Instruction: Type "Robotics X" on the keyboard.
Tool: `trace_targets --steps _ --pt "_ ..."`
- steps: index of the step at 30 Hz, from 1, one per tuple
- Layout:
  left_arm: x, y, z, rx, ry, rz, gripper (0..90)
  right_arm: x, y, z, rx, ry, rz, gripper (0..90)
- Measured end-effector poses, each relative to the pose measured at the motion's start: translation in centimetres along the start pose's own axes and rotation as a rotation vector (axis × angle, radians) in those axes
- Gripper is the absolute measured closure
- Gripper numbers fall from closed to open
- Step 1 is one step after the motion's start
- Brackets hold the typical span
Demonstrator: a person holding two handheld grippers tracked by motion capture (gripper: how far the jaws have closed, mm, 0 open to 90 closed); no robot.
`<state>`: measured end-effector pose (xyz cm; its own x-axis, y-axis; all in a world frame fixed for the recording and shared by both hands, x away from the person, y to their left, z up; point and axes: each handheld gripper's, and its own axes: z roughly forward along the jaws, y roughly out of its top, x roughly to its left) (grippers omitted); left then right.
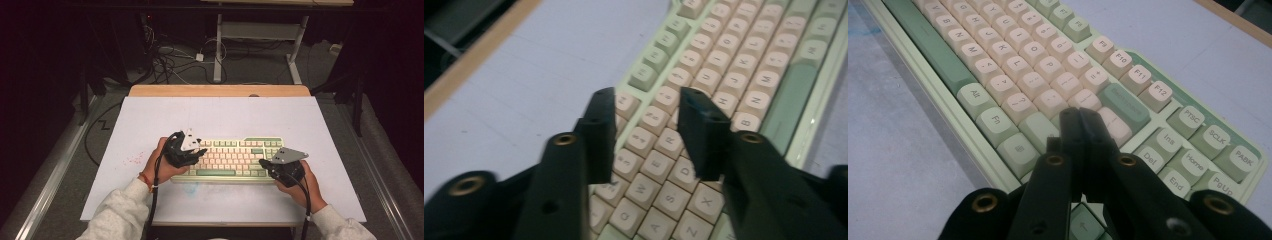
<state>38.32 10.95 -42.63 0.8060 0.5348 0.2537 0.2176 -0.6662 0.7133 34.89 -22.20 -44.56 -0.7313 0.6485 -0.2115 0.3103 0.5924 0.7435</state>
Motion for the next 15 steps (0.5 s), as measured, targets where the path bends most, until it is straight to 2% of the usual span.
trace_targets --steps 3,4,5,6,10,14,15 --pt "-0.3 -0.6 -0.9 -0.026 0.048 0.026 39.5 -0.1 0.0 -0.2 -0.007 0.0 0.001 90.0" --pt "-0.4 -0.8 -1.2 -0.035 0.065 0.035 39.5 -0.1 0.0 -0.2 -0.007 0.0 0.001 90.0" --pt "-0.5 -1.1 -1.5 -0.048 0.071 0.034 32.1 -0.1 0.1 -0.4 -0.01 0.0 0.006 90.0" --pt "-0.6 -1.5 -1.7 -0.057 0.071 0.03 29.2 -0.1 0.2 -0.4 -0.012 0.0 0.007 90.0" --pt "-1.0 -3.1 -2.8 -0.078 0.084 0.026 24.6 -0.1 0.4 -0.5 -0.017 0.002 0.007 90.0" --pt "-1.3 -4.2 -3.3 -0.076 0.103 0.028 24.0 -0.1 0.7 -0.4 -0.026 0.005 0.007 90.0" --pt "-1.5 -5.0 -3.4 -0.071 0.104 0.019 24.0 -0.1 0.8 -0.3 -0.026 0.006 0.006 90.0"
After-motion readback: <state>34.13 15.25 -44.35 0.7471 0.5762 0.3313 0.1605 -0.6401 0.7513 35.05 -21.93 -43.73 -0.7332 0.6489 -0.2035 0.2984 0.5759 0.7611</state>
